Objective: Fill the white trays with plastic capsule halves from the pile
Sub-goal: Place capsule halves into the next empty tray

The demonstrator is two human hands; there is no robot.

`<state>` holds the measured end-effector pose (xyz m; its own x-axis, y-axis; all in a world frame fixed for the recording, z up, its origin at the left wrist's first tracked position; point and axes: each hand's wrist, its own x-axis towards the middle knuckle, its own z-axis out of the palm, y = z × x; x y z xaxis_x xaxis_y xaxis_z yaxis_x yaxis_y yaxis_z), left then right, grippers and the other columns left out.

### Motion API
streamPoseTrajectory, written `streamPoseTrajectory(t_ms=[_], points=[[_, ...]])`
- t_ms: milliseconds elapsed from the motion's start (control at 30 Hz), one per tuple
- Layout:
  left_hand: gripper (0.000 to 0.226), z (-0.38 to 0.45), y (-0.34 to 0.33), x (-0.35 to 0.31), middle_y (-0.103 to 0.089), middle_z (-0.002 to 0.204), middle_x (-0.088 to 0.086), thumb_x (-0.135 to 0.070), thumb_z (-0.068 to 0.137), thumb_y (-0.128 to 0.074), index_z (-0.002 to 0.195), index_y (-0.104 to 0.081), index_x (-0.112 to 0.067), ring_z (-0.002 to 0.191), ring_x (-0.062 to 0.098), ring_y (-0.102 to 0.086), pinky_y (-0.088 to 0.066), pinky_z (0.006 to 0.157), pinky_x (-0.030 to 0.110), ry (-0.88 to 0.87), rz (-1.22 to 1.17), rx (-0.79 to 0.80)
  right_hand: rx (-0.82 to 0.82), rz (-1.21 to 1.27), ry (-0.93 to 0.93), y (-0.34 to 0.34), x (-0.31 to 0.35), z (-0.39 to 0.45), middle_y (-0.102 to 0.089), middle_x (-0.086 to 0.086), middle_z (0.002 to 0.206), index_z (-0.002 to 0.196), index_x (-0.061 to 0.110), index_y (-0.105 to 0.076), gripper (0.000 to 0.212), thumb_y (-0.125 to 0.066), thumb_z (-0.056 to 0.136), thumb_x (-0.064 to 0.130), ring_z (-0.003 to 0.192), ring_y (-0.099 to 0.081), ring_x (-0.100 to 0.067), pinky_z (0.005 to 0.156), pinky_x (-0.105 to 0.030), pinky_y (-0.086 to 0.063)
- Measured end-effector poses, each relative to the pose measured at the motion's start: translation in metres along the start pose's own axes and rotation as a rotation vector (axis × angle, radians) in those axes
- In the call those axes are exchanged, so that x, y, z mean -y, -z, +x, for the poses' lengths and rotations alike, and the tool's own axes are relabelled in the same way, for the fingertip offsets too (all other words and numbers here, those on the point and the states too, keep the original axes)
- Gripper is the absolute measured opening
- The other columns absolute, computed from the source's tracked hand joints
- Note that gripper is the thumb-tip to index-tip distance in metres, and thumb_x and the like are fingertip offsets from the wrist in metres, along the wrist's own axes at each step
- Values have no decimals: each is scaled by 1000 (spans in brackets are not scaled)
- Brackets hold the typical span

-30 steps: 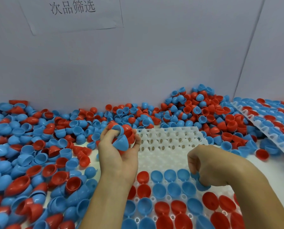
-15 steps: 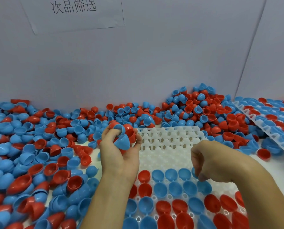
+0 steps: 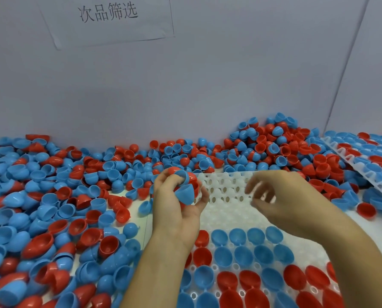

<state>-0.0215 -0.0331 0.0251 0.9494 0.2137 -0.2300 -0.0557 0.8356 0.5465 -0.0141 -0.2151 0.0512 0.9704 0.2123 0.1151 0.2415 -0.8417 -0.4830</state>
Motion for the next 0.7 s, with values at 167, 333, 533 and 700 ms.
streamPoseTrajectory(t_ms=[167, 333, 533, 700], points=[[25, 2, 0, 10, -69, 105, 16, -3, 93, -57, 113, -61, -19, 77, 23, -71, -60, 57, 35, 5, 162, 0, -204, 512, 297, -29, 45, 3, -69, 11, 76, 93, 31, -70, 7, -70, 89, 24, 74, -66, -5, 62, -13, -49], [32, 3, 1, 13, -70, 103, 10, -4, 92, -59, 120, -60, -20, 86, 23, -72, -59, 58, 33, -56, 183, -11, -144, 568, 265, -37, 51, 4, -72, 8, 74, 92, 29, -75, 12, -73, 87, 18, 68, -68, -9, 61, -17, -52], [47, 5, 0, 12, -63, 107, 9, -3, 83, -66, 126, -60, -20, 94, 24, -63, -55, 63, 32, -53, 184, -20, -65, 489, 226, -33, 46, 3, -70, 11, 69, 94, 29, -77, 24, -75, 82, 8, 65, -67, -6, 65, -19, -56], [44, 4, 1, 14, -70, 95, 6, -8, 83, -74, 123, -63, -21, 86, 25, -69, -59, 67, 35, -21, 164, 2, -38, 464, 240, -35, 45, 4, -64, 11, 61, 92, 27, -77, 33, -70, 80, -3, 57, -59, -2, 59, -12, -47]])
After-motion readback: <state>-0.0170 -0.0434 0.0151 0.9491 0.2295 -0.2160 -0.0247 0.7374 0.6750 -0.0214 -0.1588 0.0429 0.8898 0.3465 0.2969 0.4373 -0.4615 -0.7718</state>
